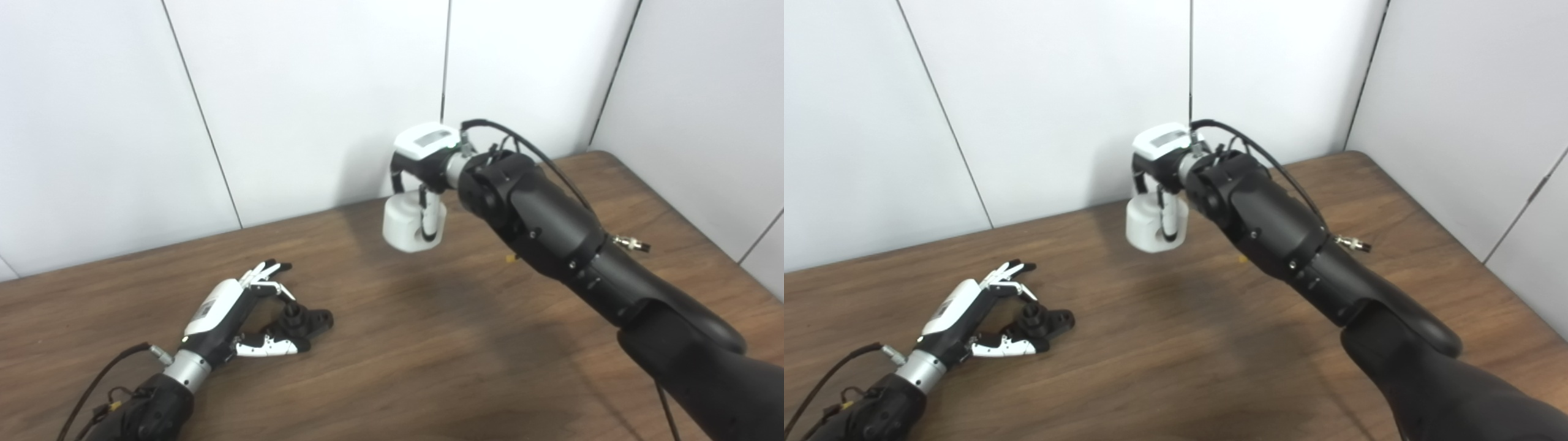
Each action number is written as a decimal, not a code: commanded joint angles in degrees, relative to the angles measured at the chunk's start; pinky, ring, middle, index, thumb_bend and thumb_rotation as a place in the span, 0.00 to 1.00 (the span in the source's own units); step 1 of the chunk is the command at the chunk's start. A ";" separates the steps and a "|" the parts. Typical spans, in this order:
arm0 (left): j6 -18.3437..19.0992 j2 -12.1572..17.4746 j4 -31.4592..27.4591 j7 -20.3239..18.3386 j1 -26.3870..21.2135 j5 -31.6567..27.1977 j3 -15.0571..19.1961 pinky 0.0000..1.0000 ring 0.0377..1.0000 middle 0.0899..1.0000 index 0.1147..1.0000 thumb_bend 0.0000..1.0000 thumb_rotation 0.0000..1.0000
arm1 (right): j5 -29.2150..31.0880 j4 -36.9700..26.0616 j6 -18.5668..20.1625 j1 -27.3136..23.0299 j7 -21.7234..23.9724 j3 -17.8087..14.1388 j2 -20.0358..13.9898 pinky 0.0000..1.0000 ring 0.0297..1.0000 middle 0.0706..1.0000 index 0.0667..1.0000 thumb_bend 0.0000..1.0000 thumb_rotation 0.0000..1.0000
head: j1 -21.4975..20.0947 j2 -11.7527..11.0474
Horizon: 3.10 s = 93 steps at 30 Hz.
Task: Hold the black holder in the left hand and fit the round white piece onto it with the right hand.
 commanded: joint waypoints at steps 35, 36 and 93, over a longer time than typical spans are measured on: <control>7.64 -8.38 1.69 -4.87 6.45 8.19 -4.15 1.00 1.00 0.92 0.41 0.52 0.06 | -2.75 -9.80 -9.75 0.90 1.19 2.71 12.15 0.99 0.91 0.80 0.44 0.52 0.14 | 14.37 3.46; 7.75 -8.40 1.56 -4.96 6.47 8.20 -4.20 1.00 1.00 0.92 0.41 0.52 0.06 | -2.81 -9.64 -9.80 0.83 1.15 2.72 12.24 0.99 0.91 0.80 0.44 0.52 0.14 | 14.45 3.53; 8.59 -8.01 0.00 -6.12 6.61 7.28 -3.89 1.00 1.00 0.92 0.41 0.52 0.06 | -4.03 -5.27 -14.35 -3.65 -0.94 0.69 12.62 0.93 0.90 0.79 0.44 0.53 0.14 | 14.43 6.40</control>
